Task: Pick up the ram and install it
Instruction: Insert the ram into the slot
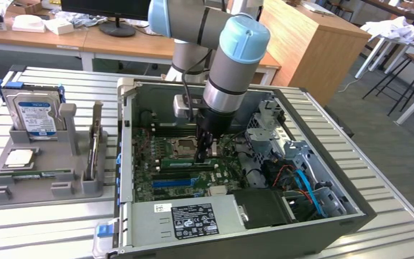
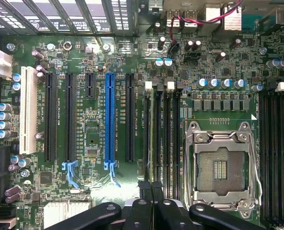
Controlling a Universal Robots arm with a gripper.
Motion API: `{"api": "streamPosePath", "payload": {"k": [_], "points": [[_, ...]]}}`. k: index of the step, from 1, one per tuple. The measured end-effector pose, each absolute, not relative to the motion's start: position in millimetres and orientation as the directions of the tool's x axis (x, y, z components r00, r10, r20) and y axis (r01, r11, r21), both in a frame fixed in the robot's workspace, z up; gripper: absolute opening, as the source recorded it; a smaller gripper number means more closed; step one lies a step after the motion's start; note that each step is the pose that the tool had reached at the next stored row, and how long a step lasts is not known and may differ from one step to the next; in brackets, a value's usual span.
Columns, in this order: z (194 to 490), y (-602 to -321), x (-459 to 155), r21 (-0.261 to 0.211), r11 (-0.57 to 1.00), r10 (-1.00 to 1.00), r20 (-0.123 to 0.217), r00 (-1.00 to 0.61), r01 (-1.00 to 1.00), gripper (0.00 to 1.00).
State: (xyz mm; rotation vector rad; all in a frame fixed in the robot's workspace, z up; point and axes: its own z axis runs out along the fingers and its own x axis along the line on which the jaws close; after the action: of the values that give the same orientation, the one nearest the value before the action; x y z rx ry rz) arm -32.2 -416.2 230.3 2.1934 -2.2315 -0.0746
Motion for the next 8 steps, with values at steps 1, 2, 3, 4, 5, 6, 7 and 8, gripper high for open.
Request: {"api": "streamPosePath", "payload": {"k": [1, 2, 3, 4, 5, 6, 7, 8], "points": [[230.3, -416.2, -32.2, 0.042, 0.017, -1.0, -0.025, -0.018, -0.999, 0.11], [230.2, -416.2, -32.0, 0.042, 0.017, -1.0, -0.025, -0.018, -0.999, 0.11], [230.2, -416.2, -32.0, 0.042, 0.016, -1.0, -0.025, -0.017, -0.999, 0.11], [230.2, -416.2, -32.0, 0.042, 0.016, -1.0, -0.025, -0.017, -0.999, 0.11], [230.2, -416.2, -32.0, 0.042, 0.015, -1.0, -0.025, -0.017, -0.999, 0.11], [230.2, -416.2, -32.0, 0.042, 0.015, -1.0, -0.025, -0.016, -0.999, 0.11], [230.2, -416.2, -32.0, 0.042, 0.014, -1.0, -0.025, -0.015, -0.999, 0.11], [230.2, -416.2, -32.0, 0.042, 0.014, -1.0, -0.025, -0.015, -0.999, 0.11]]}}
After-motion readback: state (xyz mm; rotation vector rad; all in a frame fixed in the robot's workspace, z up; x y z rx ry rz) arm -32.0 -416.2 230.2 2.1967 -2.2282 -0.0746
